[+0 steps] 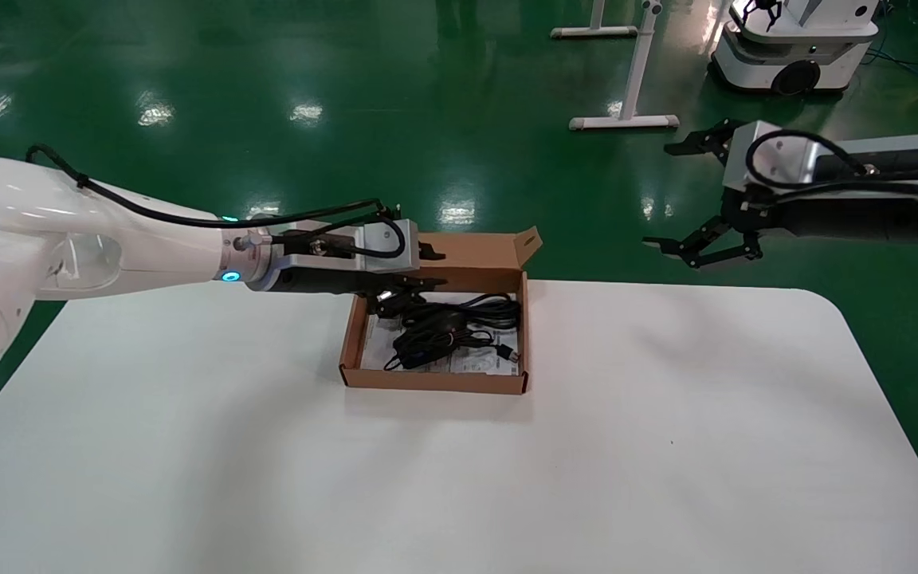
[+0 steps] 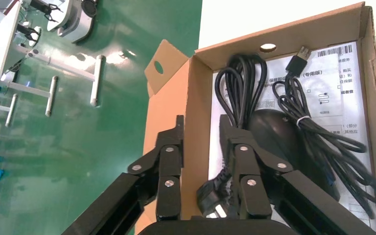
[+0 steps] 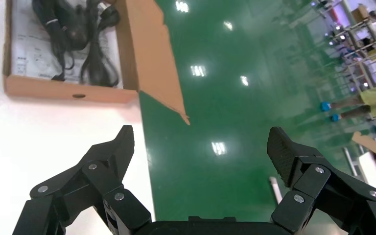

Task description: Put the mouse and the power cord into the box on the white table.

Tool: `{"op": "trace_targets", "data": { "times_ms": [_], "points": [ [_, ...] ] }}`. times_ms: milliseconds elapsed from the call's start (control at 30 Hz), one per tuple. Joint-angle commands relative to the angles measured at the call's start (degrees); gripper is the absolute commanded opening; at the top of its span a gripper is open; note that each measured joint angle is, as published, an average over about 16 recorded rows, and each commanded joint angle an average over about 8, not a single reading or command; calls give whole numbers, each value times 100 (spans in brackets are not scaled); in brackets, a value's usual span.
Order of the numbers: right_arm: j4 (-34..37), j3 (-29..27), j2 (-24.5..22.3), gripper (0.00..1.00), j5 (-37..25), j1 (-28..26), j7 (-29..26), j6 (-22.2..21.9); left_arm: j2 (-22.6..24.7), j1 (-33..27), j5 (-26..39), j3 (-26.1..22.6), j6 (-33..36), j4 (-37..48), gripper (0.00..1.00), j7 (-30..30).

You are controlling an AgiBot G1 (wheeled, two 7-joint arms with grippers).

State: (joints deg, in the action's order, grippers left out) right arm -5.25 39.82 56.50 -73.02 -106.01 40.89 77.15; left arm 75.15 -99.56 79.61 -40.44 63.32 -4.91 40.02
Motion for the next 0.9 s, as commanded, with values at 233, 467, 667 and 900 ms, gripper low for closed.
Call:
{"op": "trace_targets", "data": {
  "times_ms": [233, 467, 667, 900],
  "points": [
    [-773, -285, -250, 100, 376, 523, -581, 122, -410, 402, -390, 252, 217, -711, 100, -529],
    [-1611, -575, -513, 100, 755, 1066, -1215, 223, -897, 862, -848, 549, 490, -1544, 100, -1145],
    [-2325, -822, -736, 100, 1078, 1527, -1755, 309, -1313, 1253, -1238, 801, 723, -2253, 100, -1669],
    [-3161, -1111, -998, 100, 1456, 2068, -2387, 410, -1799, 1712, -1695, 1096, 996, -3084, 100, -2282]
  ]
}}
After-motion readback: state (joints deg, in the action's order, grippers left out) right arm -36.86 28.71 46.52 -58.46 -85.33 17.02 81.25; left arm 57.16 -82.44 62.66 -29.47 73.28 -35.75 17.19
